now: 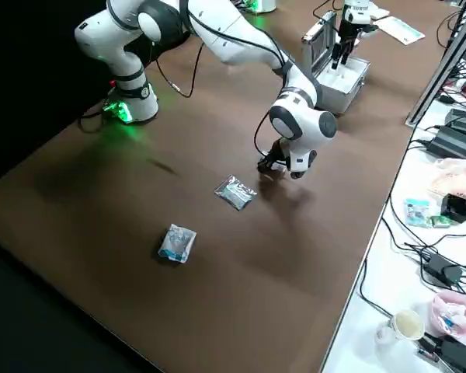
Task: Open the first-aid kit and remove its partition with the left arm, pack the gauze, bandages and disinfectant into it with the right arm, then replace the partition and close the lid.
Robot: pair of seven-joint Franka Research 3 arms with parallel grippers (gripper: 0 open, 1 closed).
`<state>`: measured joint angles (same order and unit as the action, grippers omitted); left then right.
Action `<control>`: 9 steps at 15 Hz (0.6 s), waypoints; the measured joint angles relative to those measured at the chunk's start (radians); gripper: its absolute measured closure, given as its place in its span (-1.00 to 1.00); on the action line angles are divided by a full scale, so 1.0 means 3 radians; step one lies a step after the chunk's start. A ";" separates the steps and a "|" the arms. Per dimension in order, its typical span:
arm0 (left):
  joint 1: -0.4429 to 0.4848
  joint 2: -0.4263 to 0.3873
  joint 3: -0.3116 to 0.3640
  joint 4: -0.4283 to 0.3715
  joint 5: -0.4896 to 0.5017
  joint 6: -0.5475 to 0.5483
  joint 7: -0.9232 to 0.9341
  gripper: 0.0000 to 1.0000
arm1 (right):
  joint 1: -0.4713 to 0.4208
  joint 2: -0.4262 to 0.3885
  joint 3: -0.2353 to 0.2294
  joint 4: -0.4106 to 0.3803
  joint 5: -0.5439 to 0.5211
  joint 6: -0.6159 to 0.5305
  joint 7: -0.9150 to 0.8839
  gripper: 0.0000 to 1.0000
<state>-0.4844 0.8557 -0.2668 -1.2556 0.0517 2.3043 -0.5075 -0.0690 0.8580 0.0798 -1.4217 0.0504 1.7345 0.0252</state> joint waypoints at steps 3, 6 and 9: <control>-0.0009 0.0022 0.0000 0.0000 0.0001 0.0002 0.0000 -0.60 | 0.0011 0.0000 0.0015 0.0000 0.0000 -0.0014 0.0000 0.15; -0.0009 0.0025 0.0017 0.0000 0.0012 0.0002 0.0001 -0.46 | 0.0011 0.0000 0.0016 0.0018 0.0000 -0.0054 0.0000 0.15; -0.0009 0.0026 0.0029 0.0000 0.0015 0.0002 0.0001 -0.24 | 0.0009 -0.0003 0.0015 0.0071 0.0000 -0.0182 0.0000 0.15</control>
<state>-0.4873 0.8636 -0.2583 -1.2555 0.0563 2.3049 -0.5071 -0.0662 0.8572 0.0844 -1.4004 0.0504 1.6800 0.0251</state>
